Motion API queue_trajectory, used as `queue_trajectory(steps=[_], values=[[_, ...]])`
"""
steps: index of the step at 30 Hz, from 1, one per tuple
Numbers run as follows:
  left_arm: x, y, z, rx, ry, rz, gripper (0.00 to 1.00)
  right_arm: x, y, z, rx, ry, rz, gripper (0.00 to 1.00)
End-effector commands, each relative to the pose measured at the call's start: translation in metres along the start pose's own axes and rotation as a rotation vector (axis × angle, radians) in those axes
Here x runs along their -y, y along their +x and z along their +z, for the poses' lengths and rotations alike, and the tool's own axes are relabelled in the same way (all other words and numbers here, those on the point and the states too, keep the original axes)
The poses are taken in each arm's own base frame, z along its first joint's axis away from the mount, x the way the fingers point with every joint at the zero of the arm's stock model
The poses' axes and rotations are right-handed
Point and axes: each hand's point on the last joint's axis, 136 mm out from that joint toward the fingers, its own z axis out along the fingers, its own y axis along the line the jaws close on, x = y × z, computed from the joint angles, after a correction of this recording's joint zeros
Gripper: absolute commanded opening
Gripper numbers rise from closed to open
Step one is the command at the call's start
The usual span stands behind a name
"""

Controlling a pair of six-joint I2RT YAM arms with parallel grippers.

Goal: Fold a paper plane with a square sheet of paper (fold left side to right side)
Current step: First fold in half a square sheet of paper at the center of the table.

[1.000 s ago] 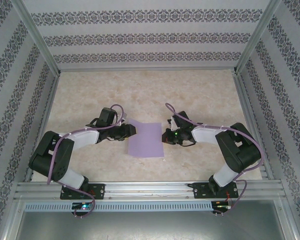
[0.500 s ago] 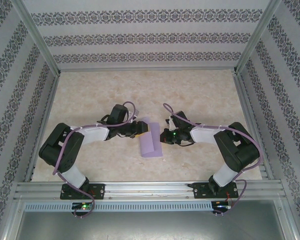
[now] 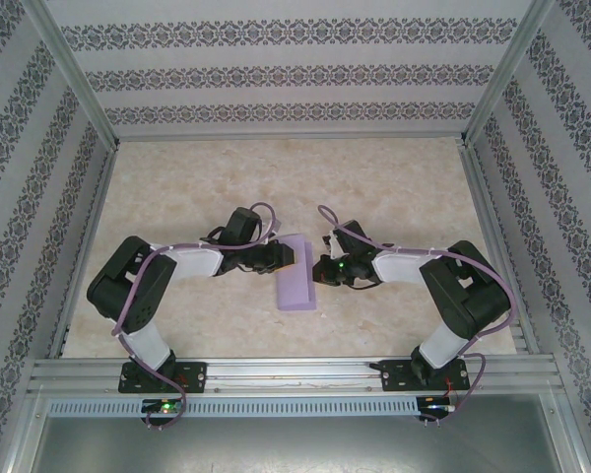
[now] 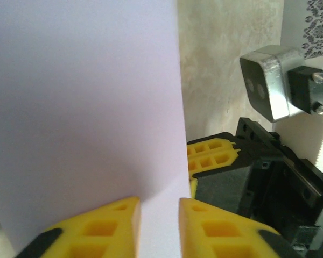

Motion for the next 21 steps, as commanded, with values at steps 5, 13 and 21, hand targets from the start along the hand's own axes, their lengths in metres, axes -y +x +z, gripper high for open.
queue_trajectory(steps=[5, 13, 21], values=[[0.000, 0.001, 0.007, -0.010, -0.034, 0.025, 0.11, -0.003, 0.006, -0.001, -0.009, -0.011, 0.002, 0.00], [-0.005, 0.002, 0.007, -0.011, -0.067, 0.028, 0.07, -0.012, -0.002, -0.015, 0.042, -0.034, -0.012, 0.00], [-0.004, 0.002, 0.006, -0.013, -0.073, 0.033, 0.06, -0.015, -0.012, -0.042, 0.111, -0.092, 0.003, 0.20]])
